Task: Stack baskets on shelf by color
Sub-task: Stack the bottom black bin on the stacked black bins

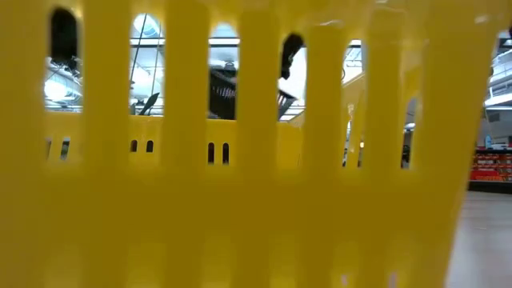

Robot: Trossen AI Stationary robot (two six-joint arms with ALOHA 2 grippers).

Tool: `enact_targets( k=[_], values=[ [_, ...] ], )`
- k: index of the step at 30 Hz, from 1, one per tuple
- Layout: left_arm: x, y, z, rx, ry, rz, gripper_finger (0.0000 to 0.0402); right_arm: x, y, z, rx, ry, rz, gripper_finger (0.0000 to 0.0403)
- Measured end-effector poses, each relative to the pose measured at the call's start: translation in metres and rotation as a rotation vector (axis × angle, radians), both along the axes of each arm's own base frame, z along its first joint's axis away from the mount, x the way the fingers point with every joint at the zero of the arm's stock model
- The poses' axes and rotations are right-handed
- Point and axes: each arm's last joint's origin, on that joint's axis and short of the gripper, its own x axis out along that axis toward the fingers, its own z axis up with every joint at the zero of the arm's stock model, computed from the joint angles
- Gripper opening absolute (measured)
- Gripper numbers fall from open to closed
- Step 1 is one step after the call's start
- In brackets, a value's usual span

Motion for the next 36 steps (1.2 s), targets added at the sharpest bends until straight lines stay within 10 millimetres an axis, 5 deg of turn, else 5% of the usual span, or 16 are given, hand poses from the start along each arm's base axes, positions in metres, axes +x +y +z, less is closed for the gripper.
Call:
enact_targets(
  k=[11,27,36],
  values=[
    [0.000,0.000,0.000,0.000,-0.001,0.000,0.0056,0.030,-0.011,-0.035,0.035,0.217,0.071,0.0006],
    [0.000,0.000,0.000,0.000,-0.001,0.000,0.0058,0.013,-0.001,-0.049,0.159,0.431,0.013,0.0009],
    [0.000,0.000,0.000,0.000,-0.001,0.000,0.0061,0.009,0.010,-0.050,0.205,0.478,0.043,0.0048]
  ],
)
